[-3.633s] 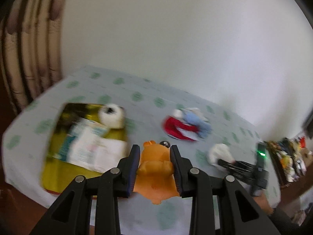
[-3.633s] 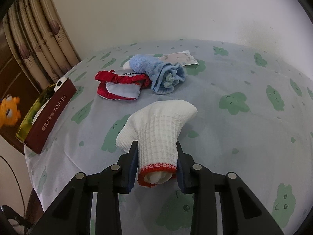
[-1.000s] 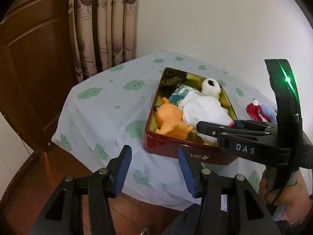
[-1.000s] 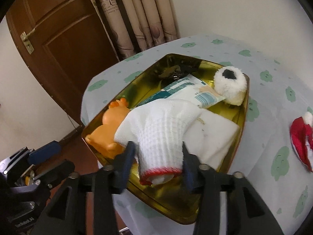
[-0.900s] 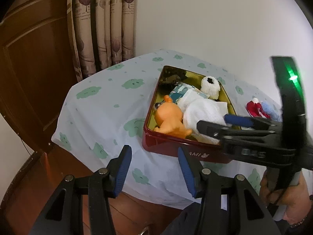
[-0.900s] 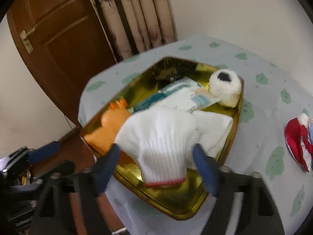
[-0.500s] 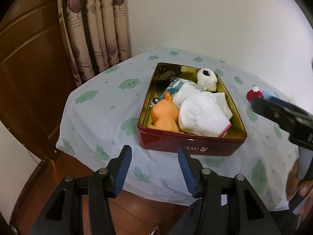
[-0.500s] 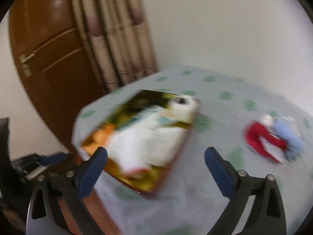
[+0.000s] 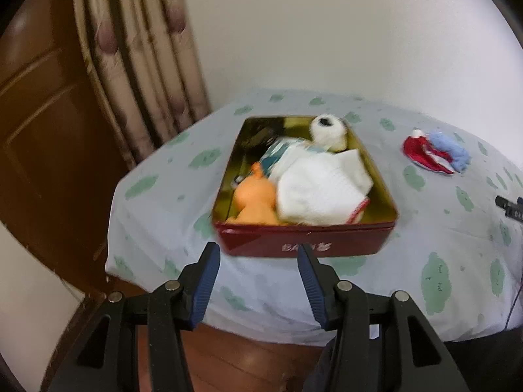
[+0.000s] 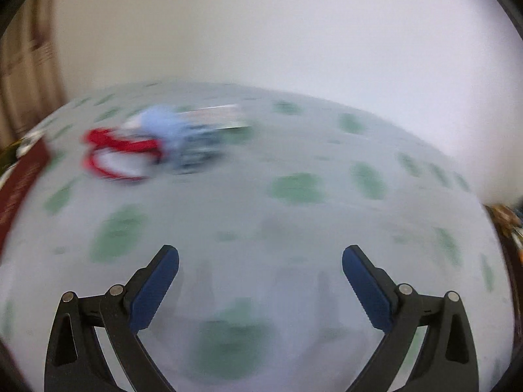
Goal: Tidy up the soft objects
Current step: 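Reach the left gripper to the blue rolled sock and grasp it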
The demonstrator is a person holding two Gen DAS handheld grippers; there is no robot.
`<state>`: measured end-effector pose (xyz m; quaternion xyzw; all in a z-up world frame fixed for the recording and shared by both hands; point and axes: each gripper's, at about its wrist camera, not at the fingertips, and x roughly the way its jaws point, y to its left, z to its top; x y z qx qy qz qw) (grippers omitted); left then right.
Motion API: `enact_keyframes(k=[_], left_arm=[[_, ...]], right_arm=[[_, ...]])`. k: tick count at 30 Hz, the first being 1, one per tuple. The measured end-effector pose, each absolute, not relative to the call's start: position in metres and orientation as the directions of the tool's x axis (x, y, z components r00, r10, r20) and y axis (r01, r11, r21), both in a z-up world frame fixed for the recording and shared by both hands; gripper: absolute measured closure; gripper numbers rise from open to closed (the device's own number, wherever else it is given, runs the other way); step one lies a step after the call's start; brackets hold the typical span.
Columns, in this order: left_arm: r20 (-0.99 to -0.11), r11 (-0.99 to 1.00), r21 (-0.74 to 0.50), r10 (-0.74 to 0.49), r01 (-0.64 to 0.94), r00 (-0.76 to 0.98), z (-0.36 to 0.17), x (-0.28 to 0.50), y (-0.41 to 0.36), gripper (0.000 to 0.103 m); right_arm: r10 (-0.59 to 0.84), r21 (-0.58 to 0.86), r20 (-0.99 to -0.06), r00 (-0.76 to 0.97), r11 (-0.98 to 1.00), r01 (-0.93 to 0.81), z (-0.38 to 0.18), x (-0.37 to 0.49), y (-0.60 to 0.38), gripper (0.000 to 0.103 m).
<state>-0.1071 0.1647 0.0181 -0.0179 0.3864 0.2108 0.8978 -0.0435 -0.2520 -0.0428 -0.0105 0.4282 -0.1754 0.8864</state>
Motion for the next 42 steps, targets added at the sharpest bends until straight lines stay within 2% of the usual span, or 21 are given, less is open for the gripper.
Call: enact_keyframes(k=[2, 5, 10, 12, 16, 18, 22, 27, 29, 33, 36, 42], left_arm=[[-0.690, 0.924, 0.147, 0.352, -0.353, 0.632, 0.019, -0.106, 0.155, 0.053], [-0.676, 0.944, 0.177, 0.323, -0.280, 0.662, 0.019, -0.104, 0.136, 0.053], [-0.684, 0.977, 0.184, 0.203, -0.104, 0.701, 0.014, -0.101, 0.092, 0.053], [-0.718, 0.990, 0.137, 0.122, -0.033, 0.685, 0.009, -0.095, 0.073, 0.053], [-0.781, 0.998, -0.050, -0.065, 0.042, 0.621, -0.003, -0.074, 0.049, 0.053], [-0.787, 0.995, -0.092, -0.102, 0.048, 0.608, -0.006, -0.060, 0.038, 0.053], [-0.796, 0.995, -0.064, -0.097, 0.076, 0.597, -0.004, -0.033, 0.016, 0.053], [-0.796, 0.988, -0.098, -0.152, 0.123, 0.585, 0.011, 0.008, -0.004, 0.053], [-0.789, 0.979, -0.147, -0.201, 0.139, 0.580, 0.019, 0.030, -0.009, 0.053], [-0.777, 0.933, -0.329, -0.354, 0.144, 0.520, 0.028, 0.093, -0.018, 0.053], [-0.754, 0.888, -0.450, -0.436, 0.097, 0.491, 0.025, 0.143, -0.023, 0.053], [-0.751, 0.828, -0.560, -0.484, -0.044, 0.449, 0.006, 0.218, -0.027, 0.053]], right_arm=[[-0.344, -0.138, -0.747, 0.568, 0.917, 0.374, -0.043, -0.050, -0.277, 0.003], [-0.309, -0.008, -0.729, 0.611, 0.896, 0.443, -0.038, -0.064, -0.301, 0.003], [-0.322, -0.028, -0.694, 0.644, 0.906, 0.423, -0.033, -0.066, -0.291, 0.001], [-0.332, -0.042, -0.681, 0.653, 0.907, 0.418, -0.031, -0.066, -0.287, 0.001], [-0.324, -0.013, -0.670, 0.668, 0.905, 0.426, -0.029, -0.068, -0.293, 0.001], [-0.313, -0.003, -0.667, 0.676, 0.908, 0.418, -0.028, -0.070, -0.292, 0.001], [-0.289, 0.014, -0.662, 0.692, 0.918, 0.396, -0.027, -0.071, -0.291, 0.000], [-0.268, 0.049, -0.639, 0.721, 0.922, 0.385, -0.023, -0.077, -0.293, 0.000], [-0.266, 0.058, -0.627, 0.732, 0.922, 0.384, -0.021, -0.079, -0.293, 0.000], [-0.258, 0.076, -0.608, 0.751, 0.923, 0.378, -0.018, -0.084, -0.294, 0.000], [-0.254, 0.085, -0.603, 0.756, 0.922, 0.378, -0.017, -0.084, -0.295, 0.000], [-0.249, 0.095, -0.593, 0.766, 0.923, 0.373, -0.017, -0.086, -0.295, 0.000]])
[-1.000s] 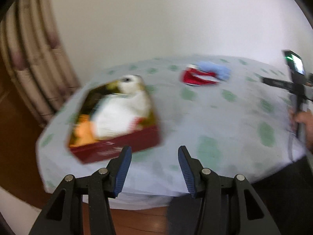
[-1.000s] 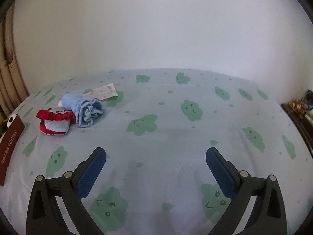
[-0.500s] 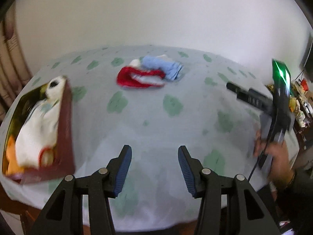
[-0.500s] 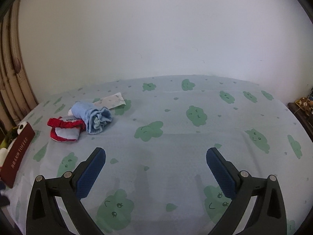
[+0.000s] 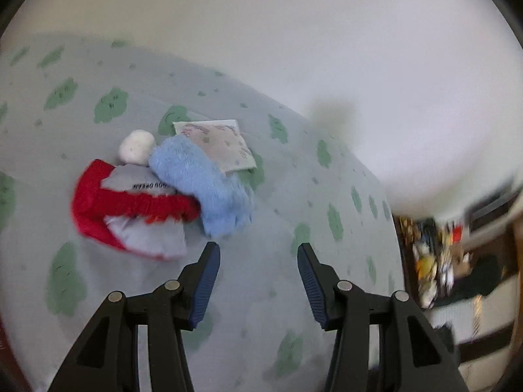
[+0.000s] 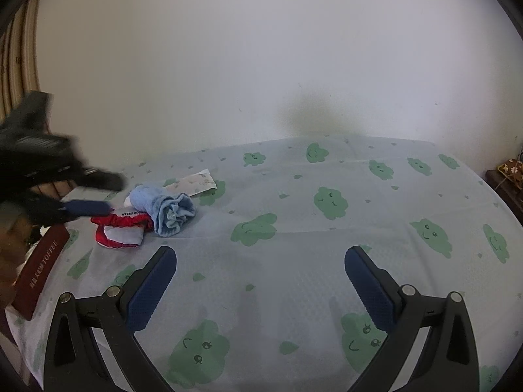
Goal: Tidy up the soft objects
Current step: 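Reach the left gripper to the blue rolled sock and grasp it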
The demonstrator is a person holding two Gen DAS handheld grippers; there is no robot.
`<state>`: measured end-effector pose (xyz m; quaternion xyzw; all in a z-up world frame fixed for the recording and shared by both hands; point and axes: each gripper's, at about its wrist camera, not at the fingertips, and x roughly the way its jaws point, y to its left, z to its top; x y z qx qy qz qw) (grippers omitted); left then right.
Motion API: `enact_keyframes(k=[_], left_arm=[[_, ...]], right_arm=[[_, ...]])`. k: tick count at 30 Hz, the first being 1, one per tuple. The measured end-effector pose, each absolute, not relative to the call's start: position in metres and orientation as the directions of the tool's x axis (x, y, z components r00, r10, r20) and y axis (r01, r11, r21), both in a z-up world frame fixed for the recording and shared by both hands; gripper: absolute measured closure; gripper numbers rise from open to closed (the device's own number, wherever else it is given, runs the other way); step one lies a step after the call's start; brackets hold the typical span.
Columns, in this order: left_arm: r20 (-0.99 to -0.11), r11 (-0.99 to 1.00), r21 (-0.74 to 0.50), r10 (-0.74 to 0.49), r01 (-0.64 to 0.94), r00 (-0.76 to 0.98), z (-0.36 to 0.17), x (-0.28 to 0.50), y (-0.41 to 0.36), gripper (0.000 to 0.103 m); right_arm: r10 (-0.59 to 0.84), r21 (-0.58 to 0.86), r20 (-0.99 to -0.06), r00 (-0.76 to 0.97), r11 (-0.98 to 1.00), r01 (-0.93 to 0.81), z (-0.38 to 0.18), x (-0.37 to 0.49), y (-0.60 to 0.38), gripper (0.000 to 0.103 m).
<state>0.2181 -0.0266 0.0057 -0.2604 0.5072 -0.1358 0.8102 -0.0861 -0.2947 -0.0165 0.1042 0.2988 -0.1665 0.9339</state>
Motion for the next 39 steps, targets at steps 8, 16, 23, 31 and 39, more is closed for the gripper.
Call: enact_keyframes(k=[8, 16, 23, 31, 39], left_arm=[[-0.733, 0.708, -0.665, -0.555, -0.239, 0.393, -0.036, 0.273, -0.016, 0.053], [-0.741, 0.658, -0.667, -0.532, -0.349, 0.410, -0.038, 0.265, -0.008, 0.053], [-0.809, 0.746, -0.575, -0.457, -0.335, 0.370, -0.033, 0.270, -0.019, 0.050], [-0.802, 0.709, -0.594, -0.485, -0.380, 0.349, -0.051, 0.274, -0.018, 0.050], [-0.807, 0.724, -0.586, -0.479, -0.363, 0.347, -0.069, 0.289, -0.030, 0.057]], right_arm=[[-0.240, 0.105, -0.584, 0.775, 0.925, 0.366, -0.017, -0.087, -0.294, 0.000], [-0.241, 0.109, -0.581, 0.778, 0.924, 0.367, -0.016, -0.086, -0.293, 0.000], [-0.240, 0.109, -0.581, 0.777, 0.924, 0.367, -0.016, -0.085, -0.293, 0.000], [-0.240, 0.110, -0.581, 0.778, 0.924, 0.367, -0.016, -0.084, -0.292, 0.000], [-0.239, 0.111, -0.581, 0.778, 0.924, 0.367, -0.016, -0.083, -0.292, 0.000]])
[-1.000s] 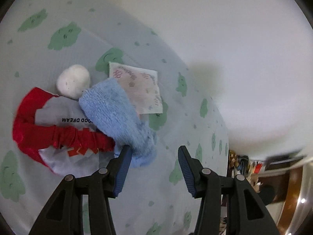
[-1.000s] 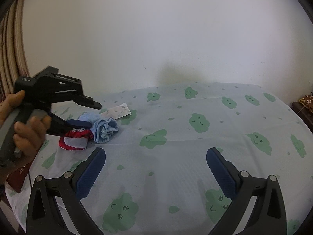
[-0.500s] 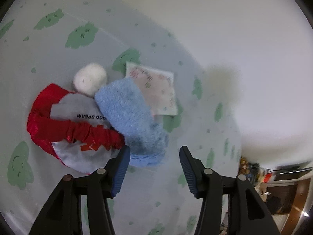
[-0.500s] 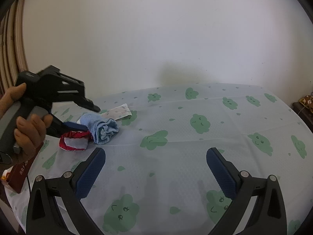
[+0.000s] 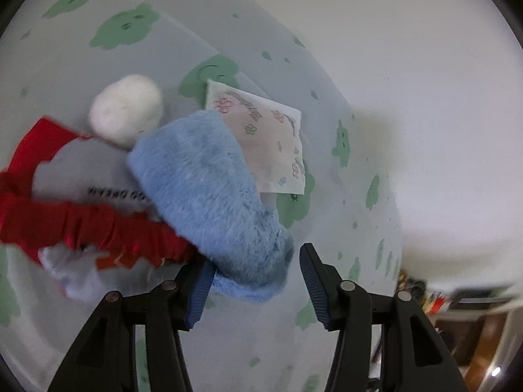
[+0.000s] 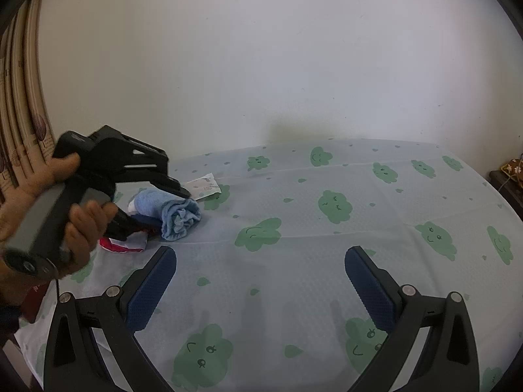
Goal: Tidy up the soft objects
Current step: 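Reach the left gripper to the blue rolled sock and grasp it, then carry the blue sock with the left gripper over the gold tin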
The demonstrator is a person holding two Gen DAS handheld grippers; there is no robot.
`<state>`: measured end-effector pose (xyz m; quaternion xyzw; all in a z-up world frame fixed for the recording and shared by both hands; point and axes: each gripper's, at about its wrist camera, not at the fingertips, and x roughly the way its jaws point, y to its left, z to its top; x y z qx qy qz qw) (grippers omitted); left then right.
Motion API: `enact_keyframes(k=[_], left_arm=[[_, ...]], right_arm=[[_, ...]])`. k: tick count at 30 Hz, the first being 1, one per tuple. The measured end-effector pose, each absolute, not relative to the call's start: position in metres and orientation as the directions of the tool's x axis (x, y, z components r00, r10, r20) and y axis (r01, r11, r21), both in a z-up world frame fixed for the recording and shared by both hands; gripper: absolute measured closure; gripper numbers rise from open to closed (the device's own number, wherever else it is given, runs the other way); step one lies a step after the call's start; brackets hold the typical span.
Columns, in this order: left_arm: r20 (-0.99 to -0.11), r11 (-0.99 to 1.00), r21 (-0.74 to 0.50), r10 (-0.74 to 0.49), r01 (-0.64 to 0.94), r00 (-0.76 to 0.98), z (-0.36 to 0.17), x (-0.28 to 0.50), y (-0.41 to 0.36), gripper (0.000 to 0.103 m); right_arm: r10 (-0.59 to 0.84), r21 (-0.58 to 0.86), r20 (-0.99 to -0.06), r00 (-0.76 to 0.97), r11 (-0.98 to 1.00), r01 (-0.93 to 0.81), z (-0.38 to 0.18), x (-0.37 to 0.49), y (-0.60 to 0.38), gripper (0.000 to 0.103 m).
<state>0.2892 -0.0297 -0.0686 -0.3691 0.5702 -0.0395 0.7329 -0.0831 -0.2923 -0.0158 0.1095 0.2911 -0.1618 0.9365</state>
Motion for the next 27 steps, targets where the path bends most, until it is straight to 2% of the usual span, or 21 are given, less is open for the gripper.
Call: enact_keyframes(k=[1, 4, 8, 11, 17, 27], left_arm=[[-0.815, 0.740, -0.572, -0.462, -0.355, 0.349, -0.070, 0.290, -0.031, 0.080], [-0.801, 0.725, -0.591, -0.479, -0.354, 0.359, -0.078, 0.288, -0.026, 0.085], [-0.809, 0.789, -0.558, -0.449, -0.256, 0.380, -0.063, 0.274, -0.038, 0.087], [-0.768, 0.777, -0.600, -0.496, -0.188, 0.405, -0.052, 0.254, -0.048, 0.087], [-0.753, 0.822, -0.568, -0.506, -0.029, 0.421, -0.028, 0.180, -0.073, 0.087], [-0.770, 0.868, -0.497, -0.439, -0.003, 0.464, -0.004, 0.068, -0.035, 0.087]], right_arm=[[-0.239, 0.110, -0.581, 0.778, 0.924, 0.367, -0.016, -0.083, -0.292, 0.000], [-0.237, 0.115, -0.580, 0.780, 0.923, 0.367, -0.016, -0.082, -0.292, 0.000], [-0.237, 0.124, -0.581, 0.779, 0.920, 0.372, -0.016, -0.080, -0.295, 0.000], [-0.238, 0.129, -0.581, 0.778, 0.917, 0.377, -0.017, -0.080, -0.296, 0.000], [-0.238, 0.138, -0.580, 0.779, 0.914, 0.382, -0.018, -0.081, -0.299, 0.000], [-0.247, 0.138, -0.587, 0.771, 0.908, 0.396, -0.019, -0.083, -0.304, 0.000]])
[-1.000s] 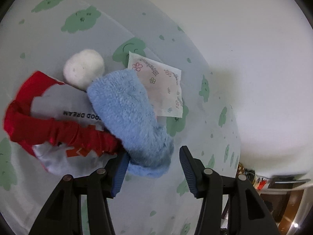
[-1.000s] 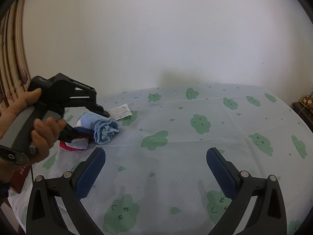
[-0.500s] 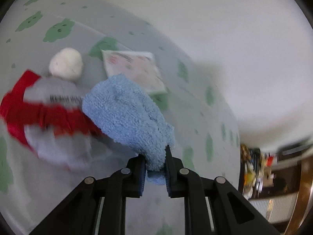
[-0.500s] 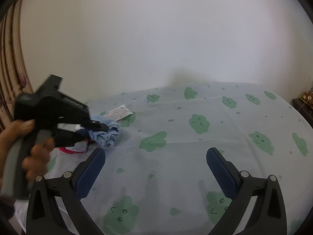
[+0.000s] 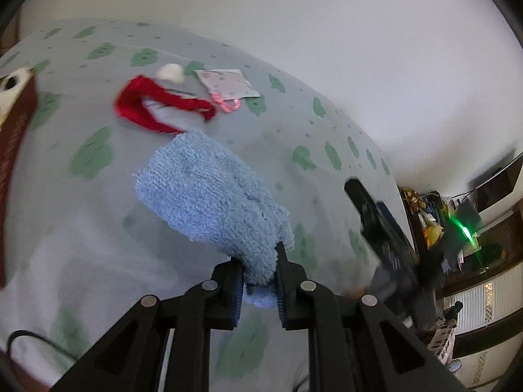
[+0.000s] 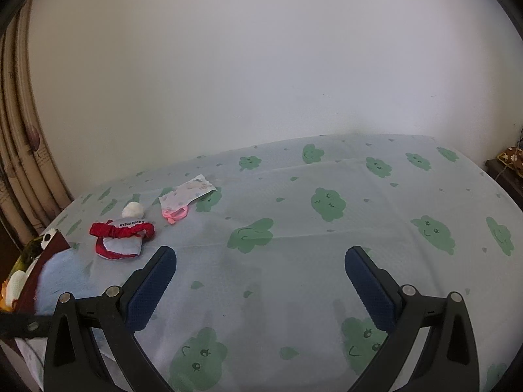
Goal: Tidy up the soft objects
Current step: 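Carry the blue sock with the left gripper over the gold tin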
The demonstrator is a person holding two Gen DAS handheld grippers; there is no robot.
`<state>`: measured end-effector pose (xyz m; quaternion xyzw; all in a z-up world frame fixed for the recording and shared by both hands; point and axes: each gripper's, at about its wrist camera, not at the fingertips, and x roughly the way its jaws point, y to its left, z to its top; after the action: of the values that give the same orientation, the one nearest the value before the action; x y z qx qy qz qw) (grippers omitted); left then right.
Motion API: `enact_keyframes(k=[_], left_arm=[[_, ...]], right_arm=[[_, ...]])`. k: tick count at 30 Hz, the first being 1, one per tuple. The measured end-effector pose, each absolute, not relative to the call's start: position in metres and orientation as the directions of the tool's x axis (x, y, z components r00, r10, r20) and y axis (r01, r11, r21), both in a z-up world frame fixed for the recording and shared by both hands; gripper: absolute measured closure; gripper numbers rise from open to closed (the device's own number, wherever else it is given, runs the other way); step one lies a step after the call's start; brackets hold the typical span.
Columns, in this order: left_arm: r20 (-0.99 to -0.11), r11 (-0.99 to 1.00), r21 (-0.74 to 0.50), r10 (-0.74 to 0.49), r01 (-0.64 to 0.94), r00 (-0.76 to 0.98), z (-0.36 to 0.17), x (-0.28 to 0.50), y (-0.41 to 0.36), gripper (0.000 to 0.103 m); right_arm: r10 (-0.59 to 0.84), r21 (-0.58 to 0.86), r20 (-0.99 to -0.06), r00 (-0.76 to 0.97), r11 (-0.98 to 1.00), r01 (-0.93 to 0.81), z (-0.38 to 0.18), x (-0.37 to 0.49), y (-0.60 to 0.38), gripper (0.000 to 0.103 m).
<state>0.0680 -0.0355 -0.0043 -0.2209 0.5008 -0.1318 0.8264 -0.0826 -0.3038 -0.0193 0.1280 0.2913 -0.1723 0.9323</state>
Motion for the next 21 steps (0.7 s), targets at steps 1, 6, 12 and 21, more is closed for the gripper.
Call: enact_keyframes(k=[1, 6, 12, 21], left_arm=[[-0.766, 0.865, -0.502, -0.436, -0.015, 0.473, -0.001, 0.058, -0.027, 0.087], [-0.761, 0.864, -0.500, -0.411, -0.052, 0.501, 0.012, 0.023, 0.006, 0.087], [-0.758, 0.879, -0.470, -0.358, -0.076, 0.545, 0.032, -0.001, 0.040, 0.087], [-0.737, 0.905, -0.407, -0.248, -0.121, 0.629, 0.070, -0.006, 0.101, 0.086]], right_arm=[[-0.247, 0.138, -0.588, 0.770, 0.907, 0.397, -0.019, -0.083, -0.304, 0.000], [-0.254, 0.135, -0.590, 0.766, 0.905, 0.404, -0.019, -0.084, -0.305, 0.000], [-0.262, 0.130, -0.595, 0.760, 0.902, 0.412, -0.020, -0.083, -0.306, 0.000], [-0.270, 0.122, -0.602, 0.751, 0.899, 0.420, -0.020, -0.082, -0.306, 0.000]])
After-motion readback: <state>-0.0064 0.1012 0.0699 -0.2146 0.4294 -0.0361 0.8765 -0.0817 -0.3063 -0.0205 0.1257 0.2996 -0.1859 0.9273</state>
